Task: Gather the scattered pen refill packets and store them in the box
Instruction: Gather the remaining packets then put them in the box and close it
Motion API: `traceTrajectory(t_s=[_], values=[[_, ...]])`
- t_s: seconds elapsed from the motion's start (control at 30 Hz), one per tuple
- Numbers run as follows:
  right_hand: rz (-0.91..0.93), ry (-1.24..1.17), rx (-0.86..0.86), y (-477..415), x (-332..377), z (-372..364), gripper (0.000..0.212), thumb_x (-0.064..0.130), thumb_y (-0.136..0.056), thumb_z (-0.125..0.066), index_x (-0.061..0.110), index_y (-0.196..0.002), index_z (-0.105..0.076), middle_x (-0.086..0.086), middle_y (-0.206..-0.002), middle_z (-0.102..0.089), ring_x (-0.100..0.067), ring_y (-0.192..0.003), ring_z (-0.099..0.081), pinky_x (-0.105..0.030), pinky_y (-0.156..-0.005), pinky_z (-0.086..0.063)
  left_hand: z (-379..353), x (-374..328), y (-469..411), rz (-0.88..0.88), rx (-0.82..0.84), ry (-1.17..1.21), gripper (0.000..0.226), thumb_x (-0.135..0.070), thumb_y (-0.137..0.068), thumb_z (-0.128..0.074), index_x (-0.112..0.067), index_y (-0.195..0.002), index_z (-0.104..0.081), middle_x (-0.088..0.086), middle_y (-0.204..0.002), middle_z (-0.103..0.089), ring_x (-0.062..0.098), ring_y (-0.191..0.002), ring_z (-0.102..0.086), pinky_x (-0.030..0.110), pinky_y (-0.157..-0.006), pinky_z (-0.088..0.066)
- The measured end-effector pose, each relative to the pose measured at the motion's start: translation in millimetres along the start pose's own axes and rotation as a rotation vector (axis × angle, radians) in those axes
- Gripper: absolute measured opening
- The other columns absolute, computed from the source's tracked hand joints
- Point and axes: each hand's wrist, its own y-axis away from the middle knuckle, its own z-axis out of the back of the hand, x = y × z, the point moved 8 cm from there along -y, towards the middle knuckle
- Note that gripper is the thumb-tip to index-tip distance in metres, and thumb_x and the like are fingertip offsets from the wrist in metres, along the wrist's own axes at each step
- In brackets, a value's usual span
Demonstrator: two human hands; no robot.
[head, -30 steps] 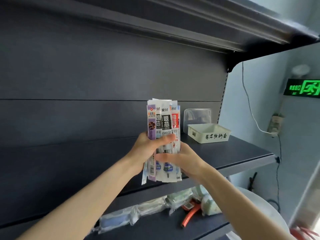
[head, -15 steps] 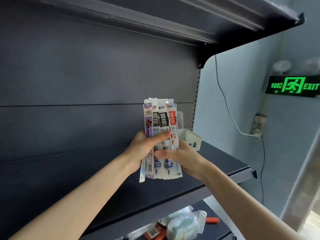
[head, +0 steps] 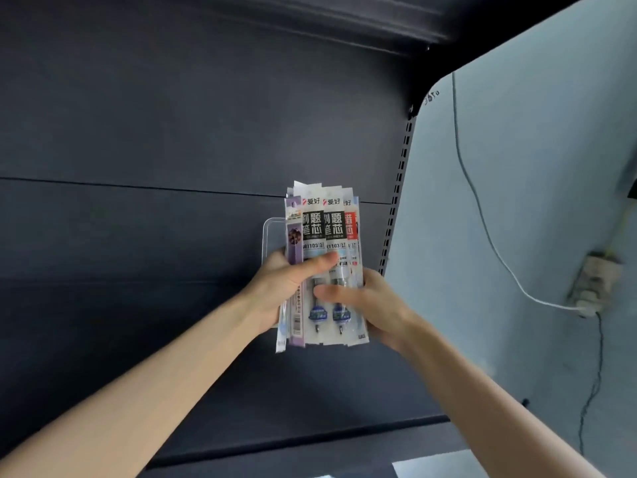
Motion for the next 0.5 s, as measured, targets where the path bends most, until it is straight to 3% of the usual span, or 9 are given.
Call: traceTrajectory(t_s=[0.1, 0.17, 0.37, 0.5], values=[[-0.004, -0.052, 0.012, -22, 1, 15, 0.020, -0.002, -0.077, -0.071, 0.008, -0.095, -0.069, -0.014, -0.097, -0.075, -0.027, -0.084, -0.073, -0.038, -0.072, -0.060, 3, 3, -26, -0.005, -0.062, -0.009, 0.025, -0.023, -0.071, -0.073, -0.017, -0.095, -0.071, 0.006, -0.094, -0.076, 0.023, -0.084, -0.073, 0.032, -0.063, -0.059], [0.011, -0.062, 0.018, -36, 2, 25, 0.019, -0.004, -0.078, -0.069, 0.010, -0.091, -0.070, -0.009, -0.089, -0.076, -0.024, -0.079, -0.073, -0.035, -0.069, -0.060, 8, 4, -42, -0.025, -0.098, -0.008, 0.017, -0.022, -0.074, -0.073, -0.019, -0.090, -0.072, 0.004, -0.091, -0.077, 0.021, -0.083, -0.073, 0.030, -0.062, -0.059], [0.015, -0.101, 0.048, -69, -9, 47, 0.018, -0.005, -0.078, -0.069, 0.008, -0.090, -0.069, -0.013, -0.092, -0.074, -0.028, -0.081, -0.072, -0.041, -0.074, -0.061, 7, 14, -75, -0.036, -0.173, -0.049, 0.032, -0.023, -0.068, -0.075, -0.014, -0.099, -0.071, 0.005, -0.094, -0.076, 0.022, -0.088, -0.073, 0.037, -0.075, -0.057], [0.003, -0.112, 0.134, -83, -16, 50, 0.021, -0.004, -0.079, -0.068, 0.006, -0.098, -0.068, -0.018, -0.100, -0.072, -0.032, -0.089, -0.071, -0.042, -0.078, -0.059, 5, 20, -84, -0.012, -0.202, -0.039, 0.026, -0.025, -0.070, -0.072, -0.018, -0.096, -0.071, 0.005, -0.093, -0.076, 0.023, -0.087, -0.073, 0.037, -0.071, -0.058]])
